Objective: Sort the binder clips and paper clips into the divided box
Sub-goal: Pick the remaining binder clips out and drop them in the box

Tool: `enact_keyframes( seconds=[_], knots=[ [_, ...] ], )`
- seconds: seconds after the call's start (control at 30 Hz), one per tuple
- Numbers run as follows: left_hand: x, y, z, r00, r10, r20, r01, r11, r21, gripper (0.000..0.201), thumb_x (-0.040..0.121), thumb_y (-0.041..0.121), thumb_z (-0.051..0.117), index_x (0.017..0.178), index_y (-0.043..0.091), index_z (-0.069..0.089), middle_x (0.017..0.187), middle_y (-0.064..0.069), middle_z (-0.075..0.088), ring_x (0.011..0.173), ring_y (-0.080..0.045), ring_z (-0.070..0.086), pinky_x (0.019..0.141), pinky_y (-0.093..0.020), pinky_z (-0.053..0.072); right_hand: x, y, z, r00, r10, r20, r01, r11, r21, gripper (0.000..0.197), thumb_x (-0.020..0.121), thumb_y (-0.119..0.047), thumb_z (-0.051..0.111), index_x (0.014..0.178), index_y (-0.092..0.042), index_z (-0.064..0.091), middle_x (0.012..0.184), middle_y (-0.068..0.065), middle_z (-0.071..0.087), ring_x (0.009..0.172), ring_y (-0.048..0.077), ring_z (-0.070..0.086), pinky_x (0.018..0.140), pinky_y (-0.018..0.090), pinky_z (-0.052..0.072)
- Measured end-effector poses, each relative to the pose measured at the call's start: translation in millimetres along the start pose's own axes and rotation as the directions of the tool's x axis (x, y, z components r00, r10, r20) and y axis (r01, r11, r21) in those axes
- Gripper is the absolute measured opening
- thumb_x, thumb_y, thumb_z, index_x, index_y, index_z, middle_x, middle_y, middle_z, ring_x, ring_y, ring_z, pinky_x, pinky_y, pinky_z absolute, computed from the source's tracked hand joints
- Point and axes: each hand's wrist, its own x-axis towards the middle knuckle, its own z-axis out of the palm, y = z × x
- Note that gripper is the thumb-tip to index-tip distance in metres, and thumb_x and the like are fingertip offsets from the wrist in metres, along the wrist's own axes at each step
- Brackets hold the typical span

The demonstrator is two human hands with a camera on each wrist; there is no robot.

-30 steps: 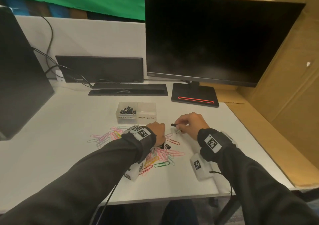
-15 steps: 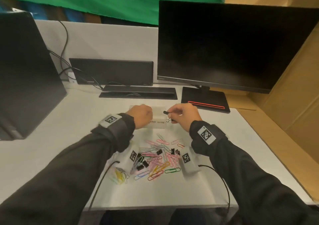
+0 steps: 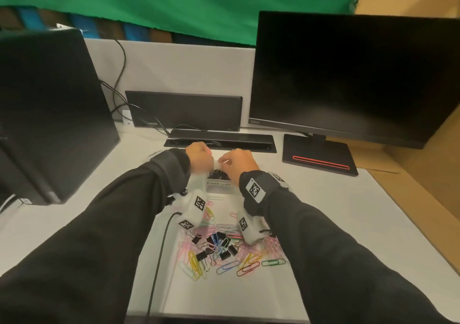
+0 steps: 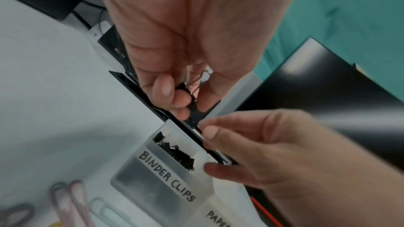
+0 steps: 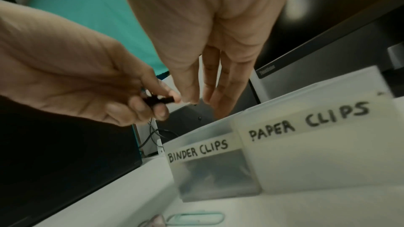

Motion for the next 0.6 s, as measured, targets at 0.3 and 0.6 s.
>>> enact_keyframes(
  seconds=[0.3, 0.6],
  knots=[
    [5.6, 8.7, 28.0, 0.991, 0.133, 0.017, -0.129, 0.909, 0.395, 0.036, 0.090, 0.019, 0.059, 0.127, 0.020, 0.059, 0.133, -0.006, 0.056, 0.113, -0.027, 0.058, 0.091, -0.030, 0.047, -79.1, 63.6, -44.4, 0.997, -0.062, 0.054, 0.074, 0.963, -0.259, 0.051, 0.073, -0.069, 0.062, 0.116, -0.041, 0.059, 0.125, -0.015, 0.055, 0.113, 0.010, 0.049, 0.094, 0.037, 0.044],
    [-37.0, 8.5, 59.8, 0.936, 0.352, -0.011, -0.313, 0.846, 0.432, 0.026, 0.087, 0.023, 0.060, 0.114, 0.023, 0.063, 0.117, -0.004, 0.059, 0.095, -0.022, 0.056, 0.086, -0.032, 0.046, -115.8, 93.8, -44.0, 0.925, 0.010, 0.380, 0.126, 0.935, -0.332, 0.027, 0.078, -0.036, 0.068, 0.104, -0.034, 0.065, 0.101, -0.012, 0.058, 0.090, 0.011, 0.057, 0.079, 0.029, 0.051]
  ],
)
